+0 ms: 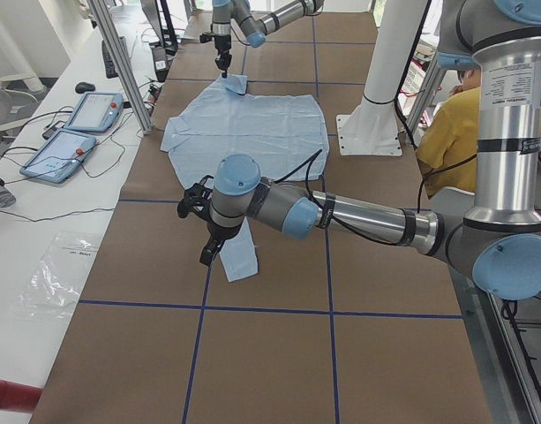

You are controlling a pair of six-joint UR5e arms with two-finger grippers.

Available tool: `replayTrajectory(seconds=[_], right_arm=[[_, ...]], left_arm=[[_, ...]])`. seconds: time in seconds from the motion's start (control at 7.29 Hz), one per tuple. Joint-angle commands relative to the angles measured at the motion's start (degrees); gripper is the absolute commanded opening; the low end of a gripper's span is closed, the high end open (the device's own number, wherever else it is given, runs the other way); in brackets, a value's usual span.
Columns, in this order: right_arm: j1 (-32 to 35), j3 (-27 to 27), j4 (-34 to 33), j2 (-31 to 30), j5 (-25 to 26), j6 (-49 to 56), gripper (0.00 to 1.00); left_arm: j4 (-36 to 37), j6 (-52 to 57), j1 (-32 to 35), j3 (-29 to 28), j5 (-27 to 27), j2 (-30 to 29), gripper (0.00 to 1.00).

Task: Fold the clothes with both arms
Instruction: 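Carry the grasped sleeve with the right gripper across the shirt toward the collar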

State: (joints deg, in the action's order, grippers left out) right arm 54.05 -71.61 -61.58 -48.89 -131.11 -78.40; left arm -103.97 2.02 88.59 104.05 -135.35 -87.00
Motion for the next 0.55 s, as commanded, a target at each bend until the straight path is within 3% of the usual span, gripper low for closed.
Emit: replayTrajectory(seconds=[0.0, 0.27, 0.41], right_arm=[[-5.3, 7.5, 0.1, 13.1, 10.6, -9.2, 0.0], [-9.4, 9.0, 2.7, 18.1, 16.0, -13.6, 0.0], [-12.5, 13.6, 7.6, 20.7, 21.4, -17.9, 0.0]], left_arm=[[0.0, 0.0, 0.0, 0.4, -0.1, 0.2, 1.0], [-0.1, 0.0, 0.0, 0.9, -0.1, 0.2, 1.0], [-0.1, 0.0, 0.0, 1.5, -0.2, 0.4, 1.0]])
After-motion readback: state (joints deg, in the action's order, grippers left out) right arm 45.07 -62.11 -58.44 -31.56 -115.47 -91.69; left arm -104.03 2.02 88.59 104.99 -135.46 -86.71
